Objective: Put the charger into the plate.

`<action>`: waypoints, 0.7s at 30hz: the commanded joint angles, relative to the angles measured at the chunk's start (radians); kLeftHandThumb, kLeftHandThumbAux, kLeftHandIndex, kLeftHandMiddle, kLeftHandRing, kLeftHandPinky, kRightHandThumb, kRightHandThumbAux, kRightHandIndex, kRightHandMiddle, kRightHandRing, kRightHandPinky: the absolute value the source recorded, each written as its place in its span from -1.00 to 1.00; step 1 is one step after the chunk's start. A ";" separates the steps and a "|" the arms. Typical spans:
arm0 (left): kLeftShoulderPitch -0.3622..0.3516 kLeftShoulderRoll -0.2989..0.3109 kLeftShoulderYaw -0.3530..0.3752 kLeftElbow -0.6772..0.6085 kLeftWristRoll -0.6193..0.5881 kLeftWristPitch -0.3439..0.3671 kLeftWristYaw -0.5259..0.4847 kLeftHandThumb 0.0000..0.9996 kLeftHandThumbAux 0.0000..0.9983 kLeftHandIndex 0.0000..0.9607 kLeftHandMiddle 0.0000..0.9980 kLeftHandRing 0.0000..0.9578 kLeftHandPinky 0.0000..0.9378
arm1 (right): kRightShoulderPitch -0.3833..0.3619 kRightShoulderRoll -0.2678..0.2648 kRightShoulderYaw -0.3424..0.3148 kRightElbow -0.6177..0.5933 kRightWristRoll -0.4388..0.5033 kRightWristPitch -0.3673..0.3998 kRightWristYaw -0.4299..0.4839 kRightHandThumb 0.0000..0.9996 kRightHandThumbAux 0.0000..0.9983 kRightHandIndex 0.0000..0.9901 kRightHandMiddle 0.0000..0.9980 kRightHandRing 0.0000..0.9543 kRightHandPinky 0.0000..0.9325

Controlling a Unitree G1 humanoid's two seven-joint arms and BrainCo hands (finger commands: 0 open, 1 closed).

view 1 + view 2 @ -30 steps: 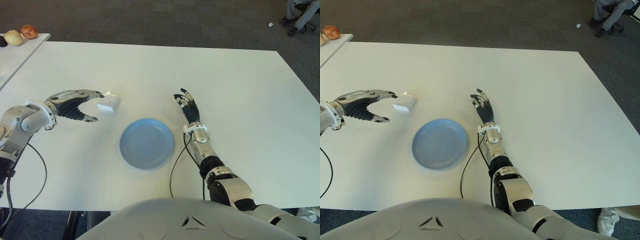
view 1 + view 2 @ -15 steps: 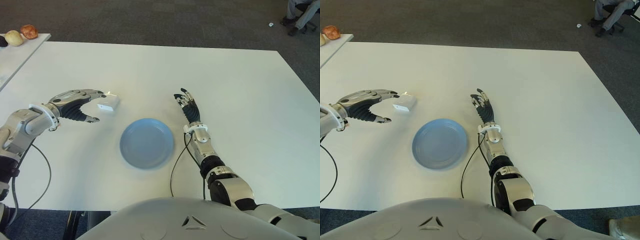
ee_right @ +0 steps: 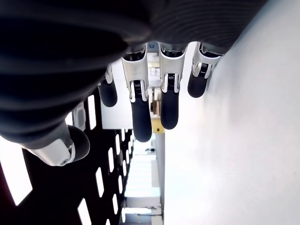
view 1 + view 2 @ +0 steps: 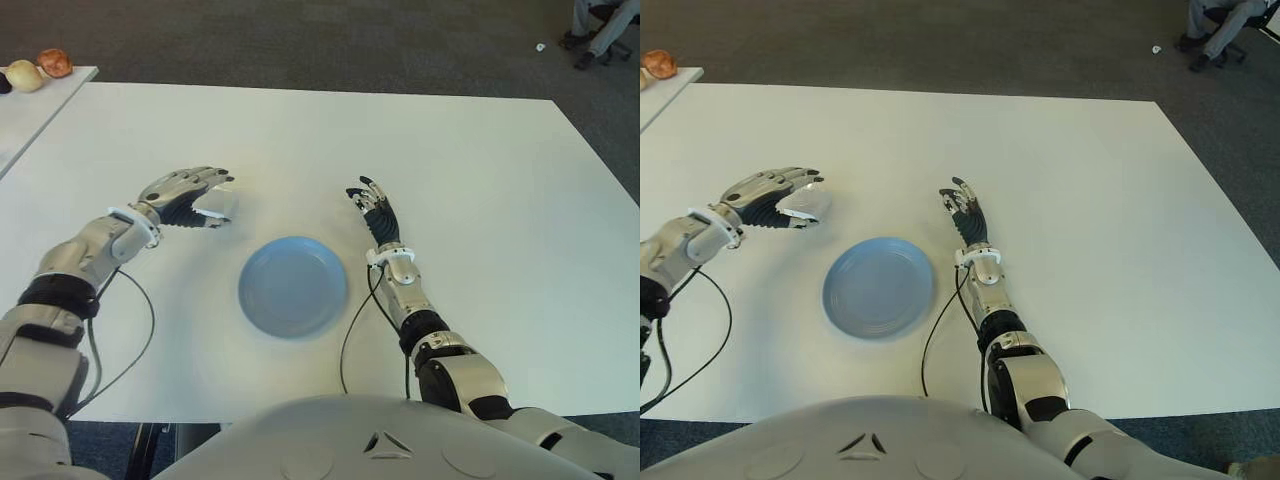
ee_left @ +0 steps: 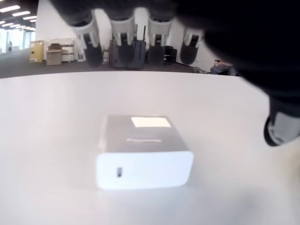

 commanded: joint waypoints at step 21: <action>-0.081 -0.104 -0.158 0.227 0.071 0.027 0.218 -0.64 -0.28 -1.00 -1.00 -1.00 -1.00 | 0.073 -0.007 -0.019 0.022 0.020 0.067 0.009 -1.00 0.02 -0.69 -0.29 -0.44 -0.78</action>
